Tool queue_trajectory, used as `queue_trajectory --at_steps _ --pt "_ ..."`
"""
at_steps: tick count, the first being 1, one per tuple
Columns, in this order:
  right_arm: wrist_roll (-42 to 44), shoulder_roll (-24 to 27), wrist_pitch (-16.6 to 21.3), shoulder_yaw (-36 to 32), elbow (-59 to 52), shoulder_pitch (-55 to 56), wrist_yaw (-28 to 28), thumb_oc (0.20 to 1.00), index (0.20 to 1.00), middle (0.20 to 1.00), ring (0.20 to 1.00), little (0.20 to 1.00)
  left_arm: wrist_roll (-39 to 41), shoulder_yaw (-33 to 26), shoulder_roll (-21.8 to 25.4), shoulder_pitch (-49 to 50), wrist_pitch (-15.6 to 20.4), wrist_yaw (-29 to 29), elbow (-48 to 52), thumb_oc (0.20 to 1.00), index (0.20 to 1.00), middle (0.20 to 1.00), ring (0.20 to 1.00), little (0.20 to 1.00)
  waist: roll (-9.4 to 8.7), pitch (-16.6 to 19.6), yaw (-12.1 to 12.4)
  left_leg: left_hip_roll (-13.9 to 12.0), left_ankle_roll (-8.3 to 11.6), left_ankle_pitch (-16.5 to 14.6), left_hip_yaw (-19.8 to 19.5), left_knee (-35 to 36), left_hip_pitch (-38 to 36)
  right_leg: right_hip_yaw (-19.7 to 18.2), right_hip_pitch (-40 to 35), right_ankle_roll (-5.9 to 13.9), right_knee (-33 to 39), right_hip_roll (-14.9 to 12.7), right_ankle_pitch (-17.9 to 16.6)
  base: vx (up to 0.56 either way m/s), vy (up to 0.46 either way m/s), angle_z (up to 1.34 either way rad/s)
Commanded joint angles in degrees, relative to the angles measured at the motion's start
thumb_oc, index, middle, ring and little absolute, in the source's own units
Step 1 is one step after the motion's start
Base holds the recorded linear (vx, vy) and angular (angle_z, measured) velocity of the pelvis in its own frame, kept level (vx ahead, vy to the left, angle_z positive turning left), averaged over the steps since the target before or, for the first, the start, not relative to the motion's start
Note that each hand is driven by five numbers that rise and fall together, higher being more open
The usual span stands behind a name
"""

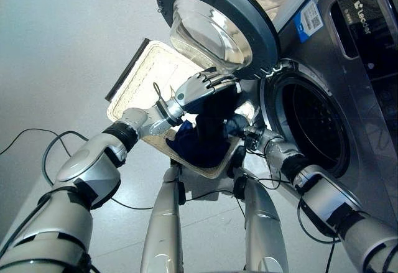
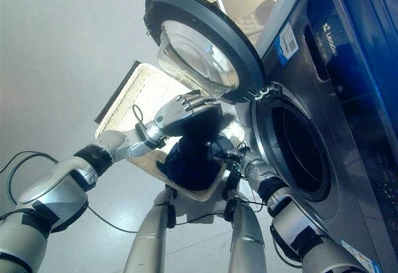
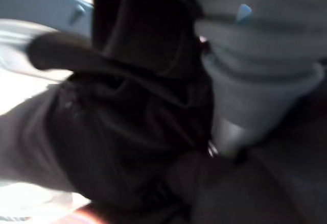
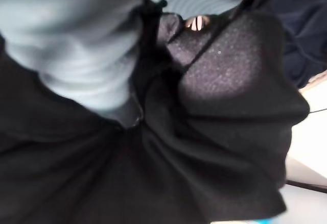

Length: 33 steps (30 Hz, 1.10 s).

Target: Put the clothes into the washing machine.

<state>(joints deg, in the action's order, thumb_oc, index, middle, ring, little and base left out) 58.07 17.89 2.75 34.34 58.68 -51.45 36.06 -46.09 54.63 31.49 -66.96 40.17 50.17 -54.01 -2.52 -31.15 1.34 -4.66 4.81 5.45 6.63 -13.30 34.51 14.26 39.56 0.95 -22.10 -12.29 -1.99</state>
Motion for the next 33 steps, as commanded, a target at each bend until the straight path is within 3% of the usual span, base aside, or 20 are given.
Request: queue_trajectory --at_steps 1,13,18,23,28,29,33 --pt "7.28 -0.24 6.42 -5.63 -1.5 -4.32 1.0 0.2 0.2 0.2 0.2 0.2 0.06 -1.76 -4.44 1.19 0.91 -0.83 1.34 1.0 1.0 1.0 1.0 1.0 3.87 1.35 -1.52 3.8 0.62 -2.87 3.49 -0.55 0.65 1.34 -1.75 6.2 4.36 3.28 -1.21 -0.02 0.067 -0.22" --pt "15.99 -2.01 11.5 -8.8 3.23 -0.34 2.1 0.2 0.2 0.2 0.2 0.2 0.39 -2.49 -5.35 3.2 -1.62 2.19 -2.14 1.0 1.0 1.0 1.0 1.0 4.8 1.35 -3.83 3.28 1.16 -2.94 5.83 -0.18 1.44 -0.39 -0.95 6.06 6.25 4.34 -1.57 0.0 0.066 -0.21" --pt "22.29 -2.59 12.89 -10.97 3.77 1.3 1.31 0.2 0.2 0.2 0.2 0.2 6.79 -5.36 -5.77 4.48 -4.3 2.66 -3.11 1.0 1.0 1.0 1.0 1.0 5.42 1.35 -4.49 3.09 1.33 -2.54 6.97 0.65 1.51 -1.03 -0.56 6.08 6.66 4.59 -1.62 0.0 0.067 -0.11" --pt "28.57 -2.77 12.46 -15.48 7.25 3.6 2.47 0.2 0.2 0.2 0.2 0.2 22.11 -17.27 -7.31 9.39 -4.15 1.18 -6.15 1.0 1.0 1.0 1.0 1.0 5.79 1.35 -4.44 3.1 1.47 -2.51 7.49 0.83 1.32 -1.27 -0.56 6.04 6.27 4.76 -1.0 0.01 0.035 -0.1" --pt "31.24 -2.47 12.73 -18.33 8.0 4.89 2.21 0.2 0.2 0.2 0.2 0.2 27.47 -24.77 -7.91 12.79 -4.54 1.62 -6.83 1.0 1.0 1.0 1.0 1.0 5.73 1.35 -4.3 3.15 1.47 -2.23 7.38 0.78 1.57 -1.17 -0.37 5.83 6.02 4.78 -0.95 0.0 0.002 -0.01" --pt "33.21 -2.23 13.57 -19.58 7.77 5.39 1.67 0.2 0.2 0.2 0.2 0.2 31.43 -27.64 -8.08 14.36 -4.95 1.59 -6.56 1.0 1.0 1.0 1.0 1.0 5.81 1.35 -4.17 3.12 1.48 -2.24 7.35 0.85 1.52 -1.06 -0.37 5.78 5.82 4.71 -0.74 0.0 0.0 0.0" --pt "36.78 -1.54 14.86 -21.55 7.29 5.69 0.86 0.2 0.2 0.2 0.2 0.2 35.55 -30.52 -8.44 16.27 -5.39 1.42 -6.03 1.0 1.0 1.0 1.0 1.0 6.01 1.35 -3.96 3.16 1.51 -2.67 7.28 0.66 1.18 -0.82 -0.61 5.84 5.23 4.58 -0.15 0.0 0.0 0.0"
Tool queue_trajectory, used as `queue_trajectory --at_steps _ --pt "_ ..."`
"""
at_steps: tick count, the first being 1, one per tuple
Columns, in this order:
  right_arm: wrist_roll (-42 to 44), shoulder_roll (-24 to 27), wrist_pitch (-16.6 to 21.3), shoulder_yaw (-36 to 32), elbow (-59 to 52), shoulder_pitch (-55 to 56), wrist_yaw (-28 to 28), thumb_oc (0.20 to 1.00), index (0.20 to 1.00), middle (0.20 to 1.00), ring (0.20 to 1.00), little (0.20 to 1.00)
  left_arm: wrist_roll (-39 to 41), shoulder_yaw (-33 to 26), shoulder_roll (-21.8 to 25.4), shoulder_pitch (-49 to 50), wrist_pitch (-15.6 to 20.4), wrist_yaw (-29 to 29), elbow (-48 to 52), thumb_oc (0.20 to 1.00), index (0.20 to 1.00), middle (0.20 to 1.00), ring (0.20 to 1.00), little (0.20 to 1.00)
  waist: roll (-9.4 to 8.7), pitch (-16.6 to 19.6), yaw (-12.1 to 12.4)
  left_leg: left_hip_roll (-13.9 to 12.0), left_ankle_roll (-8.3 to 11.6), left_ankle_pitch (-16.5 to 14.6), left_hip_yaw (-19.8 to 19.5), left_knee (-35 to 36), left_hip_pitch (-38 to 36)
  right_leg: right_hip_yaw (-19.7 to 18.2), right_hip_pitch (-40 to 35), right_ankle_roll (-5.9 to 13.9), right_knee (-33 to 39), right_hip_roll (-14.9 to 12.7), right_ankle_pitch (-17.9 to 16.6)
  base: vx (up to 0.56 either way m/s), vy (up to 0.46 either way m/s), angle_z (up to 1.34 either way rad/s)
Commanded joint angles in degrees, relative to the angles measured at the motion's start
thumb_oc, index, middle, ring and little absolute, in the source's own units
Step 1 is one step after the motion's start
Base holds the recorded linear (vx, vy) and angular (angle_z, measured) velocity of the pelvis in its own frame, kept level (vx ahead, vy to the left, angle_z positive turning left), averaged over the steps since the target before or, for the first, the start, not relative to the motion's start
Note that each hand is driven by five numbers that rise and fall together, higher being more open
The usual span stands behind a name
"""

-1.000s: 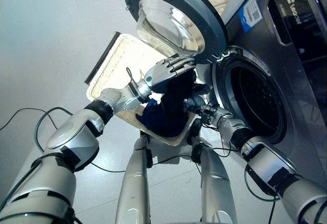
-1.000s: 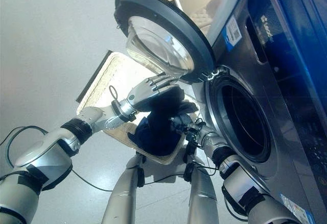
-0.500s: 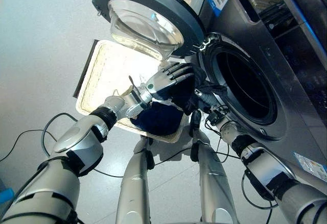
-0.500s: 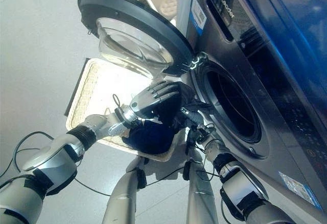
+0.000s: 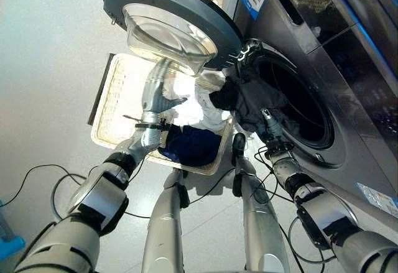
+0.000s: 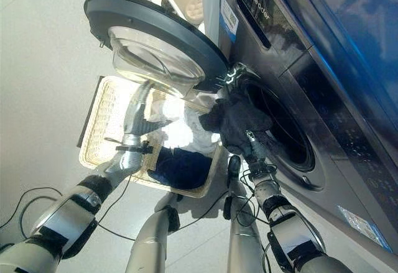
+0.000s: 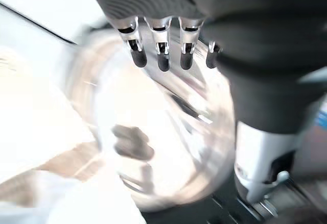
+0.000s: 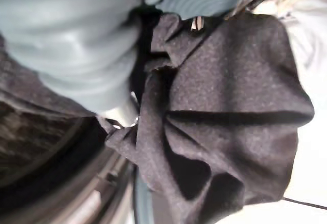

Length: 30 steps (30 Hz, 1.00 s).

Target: Put the clothes into the washing machine.

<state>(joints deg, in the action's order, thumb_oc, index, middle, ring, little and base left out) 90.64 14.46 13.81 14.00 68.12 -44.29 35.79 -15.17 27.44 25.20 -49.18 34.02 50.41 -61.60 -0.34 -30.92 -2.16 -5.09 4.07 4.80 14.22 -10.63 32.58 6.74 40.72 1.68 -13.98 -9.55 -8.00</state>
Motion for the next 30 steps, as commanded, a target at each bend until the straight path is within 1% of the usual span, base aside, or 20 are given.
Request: queue_trajectory --at_steps 1,5,6,8,9,10,11,12,13,14,15,16,20,21,23,24,27,28,30 --pt "6.07 2.39 5.13 -2.71 -2.71 -1.67 0.03 0.2 0.2 0.2 0.2 0.2 6.65 -5.09 -2.32 -0.53 0.54 0.81 1.9 1.0 1.0 1.0 1.0 1.0 3.94 1.13 -0.31 3.69 2.2 -1.85 -0.44 -2.08 3.43 6.85 -1.49 5.06 -3.04 1.83 5.71 0.0 0.0 0.0" --pt "10.13 3.25 6.69 -5.79 -3.42 -2.2 -1.87 0.2 0.2 0.2 0.2 0.2 10.47 -7.68 -2.83 1.81 0.98 0.51 2.37 1.0 1.0 1.0 1.0 1.0 4.29 1.13 0.06 3.73 2.17 -2.49 -0.74 -2.36 3.21 7.21 -1.56 5.23 -3.81 1.47 6.33 0.0 -0.008 0.0" --pt "12.03 3.5 7.11 -6.69 -3.44 -2.72 -2.52 0.2 0.2 0.2 0.2 0.2 11.17 -8.31 -2.96 2.17 1.21 0.39 2.31 1.0 1.0 1.0 1.0 1.0 4.32 1.13 0.18 3.76 2.08 -2.22 -0.82 -2.29 3.53 7.32 -1.29 5.15 -3.74 1.45 6.04 0.02 -0.03 -0.01" --pt "15.97 3.78 8.72 -8.7 -3.38 -2.98 -4.01 0.2 0.2 0.2 0.2 0.2 12.34 -9.31 -3.28 3.54 2.18 0.16 2.32 1.0 1.0 1.0 1.0 1.0 4.45 1.13 0.44 3.73 2.13 -2.77 -0.94 -2.65 3.31 7.56 -1.54 5.29 -4.18 1.2 6.52 0.0 -0.019 0.0" --pt "16.09 3.86 8.63 -8.93 -3.33 -3.27 -4.01 0.2 0.2 0.2 0.2 0.2 12.39 -9.43 -3.24 3.4 2.26 0.12 2.29 1.0 1.0 1.0 1.0 1.0 4.47 1.13 0.46 3.73 2.04 -2.41 -0.93 -2.58 3.73 7.61 -1.17 5.18 -4.03 1.21 6.11 0.01 -0.039 -0.02" --pt "18.73 4.11 9.83 -10.44 -2.97 -3.47 -4.56 0.2 0.2 0.2 0.2 0.2 12.65 -9.62 -3.45 4.04 2.92 -0.17 2.14 1.0 1.0 1.0 1.0 1.0 4.59 1.13 0.64 3.71 2.04 -2.84 -1.1 -2.79 3.58 7.72 -1.29 5.27 -4.48 1.09 6.52 0.0 0.0 0.0" --pt "19.26 4.25 10.31 -10.89 -2.9 -3.82 -4.82 0.2 0.2 0.2 0.2 0.2 12.58 -9.73 -3.45 3.96 3.01 -0.28 2.18 1.0 1.0 1.0 1.0 1.0 4.61 1.13 0.7 3.7 1.94 -2.52 -1.13 -2.8 4.01 7.78 -0.9 5.17 -4.44 1.04 6.16 0.02 -0.048 0.0" --pt "21.84 4.7 11.93 -12.14 -2.61 -4.3 -5.48 0.2 0.2 0.2 0.2 0.2 12.42 -9.63 -3.45 4.33 3.42 -0.92 2.36 1.0 1.0 1.0 1.0 1.0 4.75 1.13 0.88 3.71 1.93 -3.1 -1.3 -3.19 3.86 7.9 -1.0 5.29 -4.98 0.85 6.59 -0.01 -0.032 0.01" --pt "22.2 4.88 12.07 -12.44 -2.61 -4.69 -5.64 0.2 0.2 0.2 0.2 0.2 12.34 -9.63 -3.38 4.13 3.44 -1.02 2.43 1.0 1.0 1.0 1.0 1.0 4.76 1.13 0.89 3.73 1.84 -2.76 -1.28 -3.12 4.23 7.95 -0.66 5.19 -4.83 0.85 6.2 0.0 -0.038 0.0" --pt "22.36 5.15 13.31 -13.52 -2.94 -5.15 -6.76 0.2 0.2 0.2 0.2 0.2 11.85 -9.43 -3.3 4.08 3.6 -1.29 2.6 1.0 1.0 1.0 1.0 1.0 4.84 1.13 0.95 3.79 1.8 -2.84 -1.32 -3.13 4.23 8.01 -0.66 5.2 -4.84 0.8 6.17 0.0 -0.035 0.0" --pt "22.36 5.52 15.1 -15.7 -3.95 -5.65 -9.11 0.2 0.2 0.2 0.2 0.2 11.85 -8.6 -3.07 4.14 3.78 -1.84 3.03 1.0 1.0 1.0 1.0 1.0 5.01 1.13 1.05 3.85 1.8 -3.37 -1.4 -3.29 3.85 8.05 -0.94 5.34 -5.16 0.69 6.52 0.02 -0.031 0.0" --pt "22.36 5.52 15.1 -15.7 -3.95 -5.65 -9.11 0.2 0.2 0.2 0.2 0.2 11.85 -8.6 -3.07 4.14 3.78 -1.84 3.03 1.0 1.0 1.0 1.0 1.0 5.01 1.13 1.05 3.85 1.8 -3.37 -1.4 -3.29 3.85 8.05 -0.94 5.34 -5.16 0.69 6.52 0.0 0.0 0.0" --pt "22.36 5.89 20.97 -22.16 -8.18 -8.15 -15.45 0.2 0.2 0.2 0.2 0.2 12.4 -6.77 -2.61 3.92 3.14 -2.72 4.91 1.0 1.0 1.0 1.0 1.0 5.53 1.13 1.48 4.05 1.64 -3.41 -1.63 -3.6 4.55 8.21 -0.2 5.37 -5.42 0.41 5.97 -0.01 -0.009 0.04" --pt "22.36 5.87 23.03 -23.57 -9.2 -8.53 -16.94 0.2 0.2 0.2 0.2 0.2 12.49 -6.39 -2.51 3.89 3.02 -3.04 5.14 1.0 1.0 1.0 1.0 1.0 5.63 1.13 1.52 4.07 1.65 -3.65 -1.67 -3.71 4.34 8.24 -0.35 5.45 -5.61 0.28 6.09 0.0 -0.006 0.04" --pt "22.36 6.19 24.92 -24.67 -9.83 -9.09 -18.07 0.2 0.2 0.2 0.2 0.2 12.18 -5.93 -2.35 3.71 2.99 -3.28 5.44 1.0 1.0 1.0 1.0 1.0 5.7 1.13 1.7 4.09 1.54 -3.62 -1.73 -3.7 4.52 8.3 -0.19 5.44 -5.66 0.18 5.96 0.0 0.0 0.0" --pt "22.36 6.84 27.76 -25.61 -10.57 -9.77 -19.57 0.2 0.2 0.2 0.2 0.2 12.52 -5.19 -2.08 3.66 2.95 -3.72 5.88 1.0 1.0 1.0 1.0 1.0 5.79 1.13 1.83 4.14 1.49 -3.83 -1.76 -3.82 4.39 8.39 -0.29 5.45 -5.8 0.05 5.99 0.0 0.0 0.0" --pt "22.36 7.52 30.08 -26.14 -11.05 -10.53 -20.69 0.2 0.2 0.2 0.2 0.2 12.96 -4.71 -1.81 3.44 2.9 -4.32 6.1 1.0 1.0 1.0 1.0 1.0 5.86 1.13 1.97 4.14 1.42 -3.85 -1.8 -3.84 4.43 8.48 -0.26 5.47 -5.85 -0.07 5.88 0.0 -0.007 0.02" --pt "22.36 8.53 31.74 -26.73 -11.3 -11.36 -21.35 0.2 0.2 0.2 0.2 0.2 13.46 -4.22 -1.53 3.41 2.53 -4.83 6.74 1.0 1.0 1.0 1.0 1.0 5.95 1.13 2.13 4.12 1.41 -3.92 -1.84 -3.88 4.41 8.6 -0.29 5.53 -5.97 -0.25 5.83 0.0 -0.018 0.05" --pt "22.36 10.32 33.65 -27.46 -11.59 -12.34 -21.67 0.2 0.2 0.2 0.2 0.2 13.9 -3.41 -1.01 3.8 2.31 -5.54 7.62 1.0 1.0 1.0 1.0 1.0 6.1 1.13 2.4 4.08 1.34 -4.15 -1.98 -4.22 4.48 8.7 -0.12 5.56 -6.45 -0.53 5.8 0.0 -0.023 0.05"
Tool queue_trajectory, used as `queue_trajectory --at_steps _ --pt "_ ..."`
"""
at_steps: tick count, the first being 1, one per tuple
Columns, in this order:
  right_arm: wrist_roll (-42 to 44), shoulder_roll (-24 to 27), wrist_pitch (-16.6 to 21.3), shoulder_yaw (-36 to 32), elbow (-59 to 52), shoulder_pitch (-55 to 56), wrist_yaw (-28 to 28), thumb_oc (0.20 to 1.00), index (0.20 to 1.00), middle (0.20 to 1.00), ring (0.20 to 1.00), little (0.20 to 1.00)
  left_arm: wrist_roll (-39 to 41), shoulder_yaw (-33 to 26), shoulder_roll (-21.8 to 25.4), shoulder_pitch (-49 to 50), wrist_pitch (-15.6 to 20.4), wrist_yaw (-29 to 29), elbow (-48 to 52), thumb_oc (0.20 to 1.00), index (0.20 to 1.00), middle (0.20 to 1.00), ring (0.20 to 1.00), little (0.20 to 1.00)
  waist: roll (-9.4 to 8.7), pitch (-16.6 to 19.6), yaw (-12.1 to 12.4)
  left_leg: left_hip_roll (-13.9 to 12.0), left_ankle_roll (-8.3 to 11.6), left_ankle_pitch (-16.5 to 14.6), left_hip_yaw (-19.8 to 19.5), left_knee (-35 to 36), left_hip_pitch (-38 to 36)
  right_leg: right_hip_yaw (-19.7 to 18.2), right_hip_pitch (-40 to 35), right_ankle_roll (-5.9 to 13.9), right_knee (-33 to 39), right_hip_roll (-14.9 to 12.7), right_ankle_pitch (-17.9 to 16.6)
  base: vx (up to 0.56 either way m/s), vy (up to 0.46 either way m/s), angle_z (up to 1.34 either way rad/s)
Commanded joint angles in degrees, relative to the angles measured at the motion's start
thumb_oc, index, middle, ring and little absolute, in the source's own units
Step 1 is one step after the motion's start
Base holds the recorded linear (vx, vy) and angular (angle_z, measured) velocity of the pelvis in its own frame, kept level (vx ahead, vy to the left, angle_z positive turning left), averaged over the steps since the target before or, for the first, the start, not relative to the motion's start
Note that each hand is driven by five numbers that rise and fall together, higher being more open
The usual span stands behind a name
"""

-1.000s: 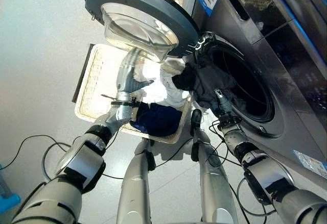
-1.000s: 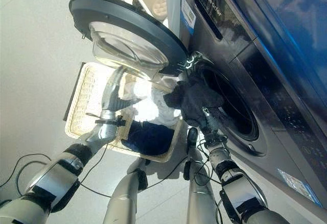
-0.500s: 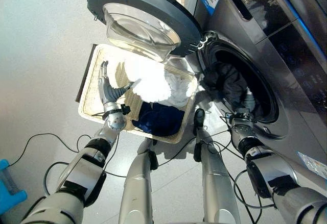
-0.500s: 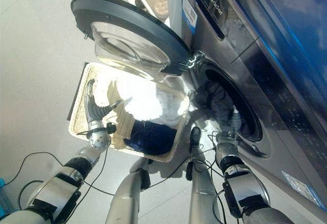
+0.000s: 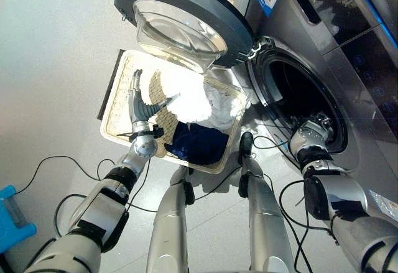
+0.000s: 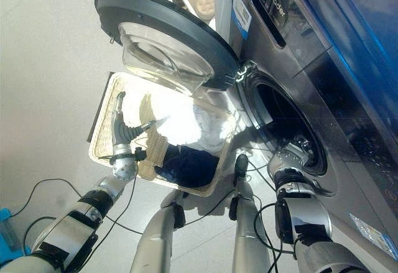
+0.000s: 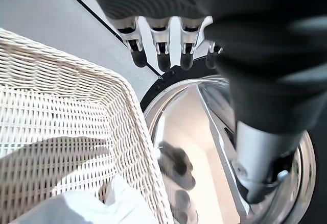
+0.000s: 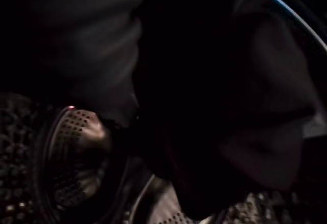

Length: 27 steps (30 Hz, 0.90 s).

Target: Put the clothes into the washing machine.

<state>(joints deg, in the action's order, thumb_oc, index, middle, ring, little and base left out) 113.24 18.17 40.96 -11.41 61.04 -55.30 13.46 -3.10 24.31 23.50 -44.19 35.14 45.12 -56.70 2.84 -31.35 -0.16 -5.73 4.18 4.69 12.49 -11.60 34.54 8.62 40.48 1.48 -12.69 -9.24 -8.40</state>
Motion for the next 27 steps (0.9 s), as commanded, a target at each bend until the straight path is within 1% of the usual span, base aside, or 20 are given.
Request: queue_trajectory --at_steps 1,4,9,10,11,12,13,14,15,16,17,18,19,20,21,22,23,24,27 --pt "-0.24 6.79 6.68 -2.16 -4.59 -1.45 0.6 0.2 0.2 0.2 0.2 0.2 1.93 -0.2 0.72 -1.14 1.1 -0.34 2.89 1.0 1.0 1.0 1.0 1.0 2.94 1.56 0.44 4.74 1.2 -4.08 -0.28 -3.3 2.5 6.82 0.11 5.78 -7.77 -0.87 6.22 0.0 0.0 0.0" --pt "-0.24 7.89 7.27 -2.62 -4.05 -2.13 1.01 0.2 0.2 0.2 0.2 0.2 2.05 0.42 0.72 -0.92 0.39 -0.96 3.55 1.0 1.0 1.0 1.0 1.0 2.95 1.56 0.54 4.74 1.18 -4.27 -0.38 -3.5 2.44 6.87 0.02 5.88 -7.93 -1.01 6.2 0.0 0.0 0.0" --pt "-0.24 9.72 6.23 -1.26 -2.0 -2.38 -0.17 0.2 0.2 0.2 0.2 0.2 -0.39 2.32 1.33 -1.01 -0.51 -2.89 5.27 1.0 1.0 1.0 1.0 1.0 3.02 1.56 0.53 4.64 1.18 -4.32 -0.42 -3.49 2.43 6.87 0.11 5.88 -7.96 -1.12 6.04 0.0 0.0 0.0" --pt "-0.24 10.52 4.94 0.27 0.68 -2.13 -1.42 0.341 0.341 0.341 0.341 0.341 -2.21 3.93 1.59 -1.34 -0.87 -4.19 5.53 1.0 1.0 1.0 1.0 1.0 2.99 1.56 0.44 4.54 1.16 -4.3 -0.38 -3.5 2.49 6.88 0.27 5.91 -8.13 -1.17 5.97 0.0 0.0 0.0" --pt "-0.24 10.89 4.32 0.86 1.72 -2.05 -2.2 0.711 0.711 0.711 0.711 0.711 -2.09 4.62 1.71 -1.42 -1.09 -5.51 5.56 1.0 1.0 1.0 1.0 1.0 3.0 1.56 0.41 4.52 1.27 -4.86 -0.35 -3.64 1.96 6.81 -0.19 6.09 -8.37 -1.16 6.54 0.03 0.018 0.01" --pt "-1.61 12.24 1.83 3.74 6.57 -2.33 -7.85 1.0 1.0 1.0 1.0 1.0 -4.54 7.4 2.49 -2.62 -2.78 -8.1 5.71 1.0 1.0 1.0 1.0 1.0 3.04 1.56 0.25 4.37 1.31 -4.82 -0.19 -3.57 1.77 6.75 -0.36 6.1 -8.34 -1.13 6.52 0.0 0.0 0.0" --pt "-2.92 12.51 1.39 3.96 7.04 -2.65 -9.5 1.0 1.0 1.0 1.0 1.0 -4.99 7.69 2.6 -2.92 -2.87 -8.27 5.74 1.0 1.0 1.0 1.0 1.0 3.07 1.56 0.2 4.37 1.22 -4.36 -0.11 -3.48 2.15 6.78 -0.02 5.94 -8.15 -1.12 6.08 0.01 0.031 0.02" --pt "-9.86 13.6 -1.55 5.05 9.23 -3.07 -18.47 1.0 1.0 1.0 1.0 1.0 -6.2 9.7 3.3 -3.77 -3.5 -10.72 5.13 1.0 1.0 1.0 1.0 1.0 3.15 1.56 0.07 4.22 1.31 -4.64 0.05 -3.35 1.69 6.64 -0.3 6.08 -8.28 -1.01 6.42 0.0 0.0 0.0" --pt "-12.79 14.08 -2.17 5.66 10.14 -3.18 -21.04 1.0 1.0 1.0 1.0 1.0 -7.15 10.73 3.68 -4.1 -3.72 -11.24 5.01 1.0 1.0 1.0 1.0 1.0 3.21 1.56 0.03 4.13 1.3 -4.59 0.09 -3.24 1.55 6.55 -0.41 6.08 -8.18 -0.96 6.4 0.01 0.033 0.0" --pt "-17.84 14.75 -3.11 6.58 11.22 -3.71 -24.15 1.0 1.0 1.0 1.0 1.0 -8.89 11.92 4.07 -4.82 -4.21 -11.81 4.75 1.0 1.0 1.0 1.0 1.0 3.23 1.56 -0.01 4.07 1.19 -4.03 0.29 -2.97 1.9 6.63 -0.09 5.89 -7.88 -0.91 5.93 0.01 0.03 -0.01" --pt "-21.64 15.28 -3.86 7.56 11.99 -3.87 -26.53 1.0 1.0 1.0 1.0 1.0 -10.23 13.26 4.6 -5.23 -4.65 -12.62 4.61 1.0 1.0 1.0 1.0 1.0 3.31 1.56 -0.09 4.02 1.24 -4.3 0.41 -2.92 1.47 6.62 -0.42 6.0 -7.91 -0.9 6.25 -0.01 0.062 -0.01" --pt "-32.11 16.26 -7.16 10.15 12.64 -4.94 -35.25 1.0 1.0 1.0 1.0 1.0 -11.89 17.07 6.24 -6.96 -5.05 -14.81 3.95 1.0 1.0 1.0 1.0 1.0 3.61 1.56 -0.32 3.99 1.15 -3.69 0.84 -2.57 1.63 6.56 -0.19 5.75 -7.21 -0.76 5.61 0.02 0.067 -0.01" --pt "-34.91 16.62 -8.51 11.24 13.25 -4.96 -37.31 1.0 1.0 1.0 1.0 1.0 -11.68 18.19 6.51 -7.18 -5.47 -16.67 4.05 1.0 1.0 1.0 1.0 1.0 3.8 1.56 -0.36 3.99 1.22 -3.99 0.91 -2.54 1.26 6.48 -0.47 5.9 -7.2 -0.82 5.9 -0.01 0.057 -0.02" --pt "-35.83 16.73 -8.74 11.38 13.19 -5.2 -37.9 1.0 1.0 1.0 1.0 1.0 -11.53 18.3 6.64 -7.46 -5.41 -17.11 4.16 1.0 1.0 1.0 1.0 1.0 3.85 1.56 -0.36 4.0 1.12 -3.59 0.96 -2.41 1.62 6.51 -0.14 5.77 -6.98 -0.82 5.48 0.02 0.046 -0.04" --pt "-39.07 17.17 -10.88 13.04 13.34 -5.56 -40.22 1.0 1.0 1.0 1.0 1.0 -11.72 20.39 7.46 -7.87 -6.65 -20.99 4.66 1.0 1.0 1.0 1.0 1.0 4.24 1.56 -0.46 4.05 1.13 -3.93 1.43 -2.34 1.2 6.52 -0.48 5.85 -6.88 -0.78 5.93 0.0 0.037 -0.04" --pt "-40.16 17.26 -11.66 13.27 13.41 -5.6 -40.93 1.0 1.0 1.0 1.0 1.0 -11.98 20.68 7.59 -7.95 -6.93 -22.03 4.72 1.0 1.0 1.0 1.0 1.0 4.3 1.56 -0.48 4.07 1.14 -4.01 1.53 -2.38 1.15 6.5 -0.5 5.86 -6.92 -0.76 6.03 0.02 0.063 -0.05" --pt "-44.03 18.01 -13.93 14.93 14.11 -6.31 -42.04 1.0 1.0 1.0 1.0 1.0 -10.97 23.65 8.54 -8.52 -7.75 -25.41 4.77 1.0 1.0 1.0 1.0 1.0 4.76 1.56 -0.58 4.1 1.11 -3.89 1.68 -2.26 0.99 6.41 -0.64 5.84 -6.6 -0.87 5.86 -0.01 0.039 -0.03" --pt "-44.48 18.18 -14.38 15.17 14.21 -6.67 -42.02 1.0 1.0 1.0 1.0 1.0 -10.76 23.89 8.71 -8.81 -7.86 -26.03 4.84 1.0 1.0 1.0 1.0 1.0 4.82 1.56 -0.57 4.12 1.01 -3.52 1.73 -2.18 1.35 6.44 -0.32 5.69 -6.41 -0.87 5.47 0.01 0.053 -0.03" --pt "-49.9 18.85 -18.03 17.72 15.06 -8.14 -43.54 1.0 1.0 1.0 1.0 1.0 -8.73 26.63 9.56 -9.36 -9.27 -32.03 6.23 1.0 1.0 1.0 1.0 1.0 5.6 1.56 -0.62 4.21 0.97 -3.94 2.0 -2.23 0.96 6.19 -0.47 5.8 -6.5 -0.98 5.94 0.01 0.044 0.0"
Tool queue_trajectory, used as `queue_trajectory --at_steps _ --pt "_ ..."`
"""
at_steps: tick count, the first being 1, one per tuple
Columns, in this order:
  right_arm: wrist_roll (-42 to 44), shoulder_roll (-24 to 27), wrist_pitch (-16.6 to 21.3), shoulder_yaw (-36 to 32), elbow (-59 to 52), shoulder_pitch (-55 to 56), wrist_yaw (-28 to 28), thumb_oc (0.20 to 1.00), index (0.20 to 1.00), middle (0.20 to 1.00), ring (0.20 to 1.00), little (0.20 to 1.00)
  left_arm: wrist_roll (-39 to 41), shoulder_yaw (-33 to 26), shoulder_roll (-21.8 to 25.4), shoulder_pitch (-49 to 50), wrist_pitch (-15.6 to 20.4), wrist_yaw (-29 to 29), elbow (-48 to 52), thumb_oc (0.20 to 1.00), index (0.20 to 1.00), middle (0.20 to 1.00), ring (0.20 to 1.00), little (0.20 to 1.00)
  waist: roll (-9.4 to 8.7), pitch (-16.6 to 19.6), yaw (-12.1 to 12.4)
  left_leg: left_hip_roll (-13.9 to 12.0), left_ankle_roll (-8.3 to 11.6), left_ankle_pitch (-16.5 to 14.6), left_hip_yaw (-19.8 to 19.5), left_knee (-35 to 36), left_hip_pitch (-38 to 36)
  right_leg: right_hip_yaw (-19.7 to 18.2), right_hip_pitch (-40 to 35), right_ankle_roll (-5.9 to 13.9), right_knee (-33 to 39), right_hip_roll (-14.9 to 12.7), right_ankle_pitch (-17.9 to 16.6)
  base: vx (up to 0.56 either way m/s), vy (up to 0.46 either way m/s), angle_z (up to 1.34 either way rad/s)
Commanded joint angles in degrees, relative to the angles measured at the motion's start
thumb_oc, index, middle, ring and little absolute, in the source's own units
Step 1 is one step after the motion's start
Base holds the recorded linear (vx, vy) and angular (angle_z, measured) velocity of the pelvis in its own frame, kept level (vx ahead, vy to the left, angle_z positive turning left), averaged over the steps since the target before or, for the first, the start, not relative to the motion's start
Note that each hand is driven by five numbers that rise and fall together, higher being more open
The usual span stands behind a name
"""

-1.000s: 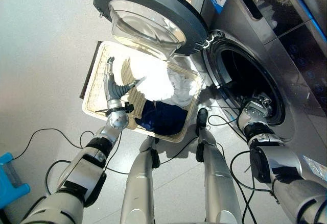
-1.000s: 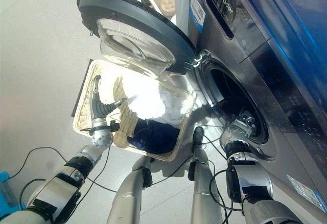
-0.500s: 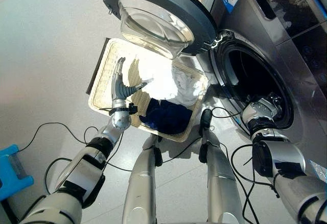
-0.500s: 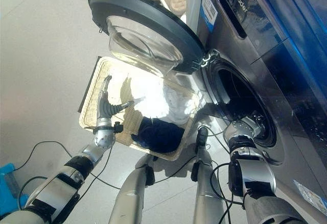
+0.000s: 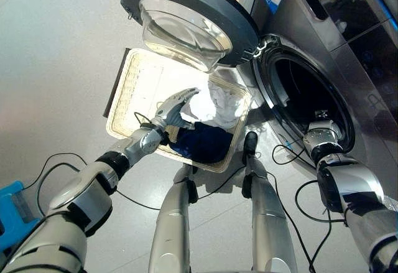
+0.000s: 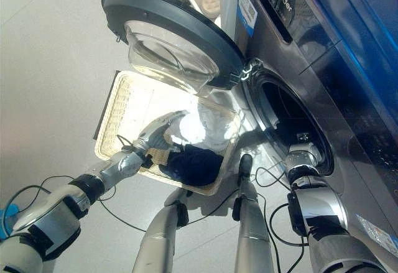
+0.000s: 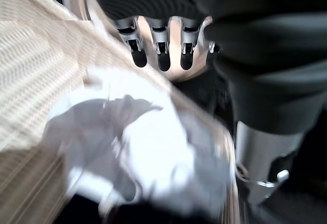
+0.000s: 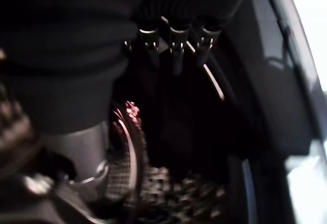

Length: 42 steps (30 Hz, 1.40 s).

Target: Put the clothes into the washing machine.

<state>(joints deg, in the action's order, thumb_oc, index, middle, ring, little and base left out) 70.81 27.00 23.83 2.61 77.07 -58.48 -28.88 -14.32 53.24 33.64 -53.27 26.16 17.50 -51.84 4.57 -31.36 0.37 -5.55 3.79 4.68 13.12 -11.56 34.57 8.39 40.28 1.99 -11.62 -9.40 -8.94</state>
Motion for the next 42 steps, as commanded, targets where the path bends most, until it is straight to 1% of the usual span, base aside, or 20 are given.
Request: queue_trajectory --at_steps 1,5,7,9,11,12,15,17,19,20,22,24,25,28,29,32,37,38,39,42 --pt "-8.94 10.39 -2.34 4.51 -0.75 -5.28 -0.76 1.0 1.0 1.0 1.0 1.0 3.67 -0.97 0.02 -0.57 -0.46 -6.81 2.11 1.0 1.0 1.0 1.0 1.0 4.17 1.56 -1.16 4.07 1.33 -3.96 1.46 -2.23 0.91 6.42 -0.28 5.29 -7.53 -0.88 6.52 -0.01 0.036 0.0" --pt "-13.2 11.12 -3.69 6.57 -0.49 -5.49 0.6 1.0 1.0 1.0 1.0 1.0 4.89 3.59 2.4 -1.45 -2.21 -12.54 4.72 1.0 1.0 1.0 1.0 1.0 4.83 1.56 -1.42 4.16 1.32 -4.02 1.74 -2.23 1.06 6.22 -0.02 5.42 -7.3 -0.97 6.47 0.0 0.009 0.0" --pt "-14.78 11.14 -3.84 7.84 -0.88 -5.68 1.48 1.0 1.0 1.0 1.0 1.0 7.04 6.81 4.27 -2.15 -5.39 -15.7 7.27 1.0 1.0 1.0 1.0 1.0 5.11 1.56 -1.62 4.24 1.27 -3.92 1.78 -2.19 1.26 5.94 0.13 5.47 -7.03 -0.83 6.35 0.0 0.035 -0.02" --pt "-15.21 11.06 -3.73 7.86 -1.03 -5.52 1.84 1.0 1.0 1.0 1.0 1.0 7.16 7.06 4.72 -2.03 -6.0 -16.86 7.76 1.0 1.0 1.0 1.0 1.0 5.25 1.56 -1.63 4.27 1.24 -3.92 1.86 -2.15 1.31 5.91 0.19 5.52 -7.03 -0.82 6.41 0.0 0.0 0.0" --pt "-14.9 10.74 -4.06 7.68 -0.85 -5.06 2.99 1.0 1.0 1.0 1.0 1.0 5.99 11.03 5.92 -3.44 -7.68 -19.69 10.16 1.0 1.0 1.0 1.0 1.0 5.62 1.56 -1.85 4.39 1.13 -3.93 1.92 -1.9 1.5 5.68 0.39 5.66 -6.64 -0.81 6.27 0.0 0.0 0.0" --pt "-14.86 10.75 -4.04 7.67 -0.81 -5.27 3.03 1.0 1.0 1.0 1.0 1.0 5.67 11.32 6.1 -3.78 -7.81 -19.92 10.48 1.0 1.0 1.0 1.0 1.0 5.64 1.56 -1.84 4.4 1.02 -3.54 1.98 -1.77 1.93 5.71 0.76 5.55 -6.39 -0.79 5.84 0.0 0.0 0.0" --pt "-12.21 10.72 -4.33 7.63 -0.74 -4.79 7.29 1.0 1.0 1.0 1.0 1.0 1.14 14.71 7.17 -5.53 -8.6 -18.03 13.21 1.0 1.0 1.0 1.0 1.0 5.73 1.56 -1.96 4.37 0.93 -3.55 2.06 -1.74 2.32 5.7 1.04 5.63 -6.07 -0.9 5.6 0.0 0.0 0.0" --pt "-8.97 10.15 -4.29 7.87 -1.08 -3.98 12.48 1.0 1.0 1.0 1.0 1.0 -3.14 16.82 8.31 -7.45 -8.67 -15.9 15.82 1.0 1.0 1.0 1.0 1.0 5.57 1.56 -2.11 4.28 1.09 -3.84 2.04 -1.83 2.42 5.66 1.04 5.76 -6.05 -0.86 5.83 0.0 0.0 0.0" --pt "-7.83 9.86 -3.92 7.85 -1.32 -3.56 14.16 1.0 1.0 1.0 1.0 1.0 -4.27 17.66 8.72 -8.32 -8.59 -15.17 16.89 1.0 1.0 1.0 1.0 1.0 5.41 1.56 -2.16 4.23 1.11 -3.8 2.08 -1.79 2.61 5.65 1.19 5.76 -5.98 -0.84 5.78 0.0 0.0 0.0" --pt "-7.59 8.81 -3.11 7.88 -2.34 -2.59 16.23 1.0 1.0 1.0 1.0 1.0 -7.62 19.11 9.03 -10.04 -7.6 -13.85 18.31 1.0 1.0 1.0 1.0 1.0 5.06 1.56 -2.53 4.06 1.18 -3.74 2.2 -1.61 2.86 5.48 1.44 5.83 -5.78 -0.67 5.65 0.0 0.0 0.0" --pt "-7.66 7.82 -2.51 8.04 -3.36 -1.97 17.02 1.0 1.0 1.0 1.0 1.0 -12.29 20.51 9.38 -12.02 -6.19 -12.67 19.8 1.0 1.0 1.0 1.0 1.0 4.68 1.56 -2.89 3.87 1.19 -3.29 2.5 -1.48 3.55 5.44 2.11 5.75 -5.45 -0.56 5.08 0.0 0.0 0.0" --pt "-7.58 7.76 -2.46 8.01 -3.43 -1.97 17.1 1.0 1.0 1.0 1.0 1.0 -12.86 20.62 9.47 -12.22 -6.05 -12.61 19.92 1.0 1.0 1.0 1.0 1.0 4.62 1.56 -2.88 3.85 1.18 -3.19 2.54 -1.46 3.69 5.43 2.24 5.73 -5.38 -0.54 4.96 0.0 0.0 0.0" --pt "-6.17 6.43 -1.77 7.88 -4.3 -0.27 18.63 1.0 1.0 1.0 1.0 1.0 -20.9 23.06 9.45 -14.7 -3.66 -12.44 21.86 1.0 1.0 1.0 1.0 1.0 4.09 1.56 -3.52 3.44 1.39 -3.59 2.78 -1.68 3.71 5.21 2.34 6.01 -5.55 -0.36 5.22 0.0 0.0 0.0" --pt "-5.32 5.47 -1.29 7.84 -4.33 0.08 19.85 1.0 1.0 1.0 1.0 1.0 -29.3 26.01 8.76 -17.27 -1.68 -11.11 22.14 1.0 1.0 1.0 1.0 1.0 3.52 1.56 -4.28 2.98 1.55 -3.42 3.11 -1.65 4.26 4.83 2.98 6.15 -5.46 -0.09 4.9 0.0 0.0 0.0" --pt "-5.29 5.47 -1.27 7.79 -4.33 -0.14 19.93 1.0 1.0 1.0 1.0 1.0 -29.67 26.11 8.78 -17.58 -1.52 -10.84 21.98 1.0 1.0 1.0 1.0 1.0 3.46 1.56 -4.27 2.96 1.46 -3.03 3.18 -1.58 4.72 4.82 3.43 6.0 -5.32 -0.08 4.49 0.0 0.0 0.0" --pt "-4.45 4.9 -0.74 9.2 -4.21 -0.98 21.03 1.0 1.0 1.0 1.0 1.0 -38.08 26.98 7.58 -19.39 0.68 -7.84 20.7 1.0 1.0 1.0 1.0 1.0 3.47 1.56 -5.56 2.53 1.71 -2.49 3.71 -1.49 6.24 4.32 4.91 6.17 -4.9 0.27 3.78 0.0 0.0 0.0" --pt "-4.3 4.82 -0.54 9.65 -4.3 -1.18 21.17 1.0 1.0 1.0 1.0 1.0 -39.22 26.98 7.41 -19.57 1.1 -7.79 20.49 1.0 1.0 1.0 1.0 1.0 3.53 1.56 -5.84 2.46 1.81 -2.4 3.81 -1.36 6.48 4.27 5.16 6.23 -4.75 0.34 3.68 0.0 -0.002 -0.01" --pt "-3.52 4.26 0.11 10.63 -4.97 -1.26 21.78 1.0 1.0 1.0 1.0 1.0 -44.68 26.98 6.62 -19.76 3.38 -6.13 18.24 1.0 1.0 1.0 1.0 1.0 3.54 1.56 -6.73 2.32 2.26 -2.45 4.02 -1.0 7.17 4.05 5.83 6.51 -4.3 0.75 3.64 0.02 -0.006 -0.03" --pt "-2.93 4.06 0.33 10.8 -5.08 -1.56 22.01 1.0 1.0 1.0 1.0 1.0 -46.99 26.98 6.07 -19.83 3.96 -5.75 16.54 1.0 1.0 1.0 1.0 1.0 3.38 1.56 -6.97 2.28 2.41 -2.15 4.03 -0.67 7.81 3.87 6.47 6.58 -4.02 0.94 3.3 0.0 -0.009 -0.03" --pt "-1.57 3.85 0.56 10.73 -5.43 -1.84 23.17 1.0 1.0 1.0 1.0 1.0 -49.74 26.98 5.17 -20.13 5.48 -6.12 14.45 1.0 1.0 1.0 1.0 1.0 3.0 1.56 -7.22 2.19 2.46 -1.38 4.22 -0.1 9.19 3.57 7.85 6.59 -3.39 1.19 2.39 0.0 0.0 0.0"
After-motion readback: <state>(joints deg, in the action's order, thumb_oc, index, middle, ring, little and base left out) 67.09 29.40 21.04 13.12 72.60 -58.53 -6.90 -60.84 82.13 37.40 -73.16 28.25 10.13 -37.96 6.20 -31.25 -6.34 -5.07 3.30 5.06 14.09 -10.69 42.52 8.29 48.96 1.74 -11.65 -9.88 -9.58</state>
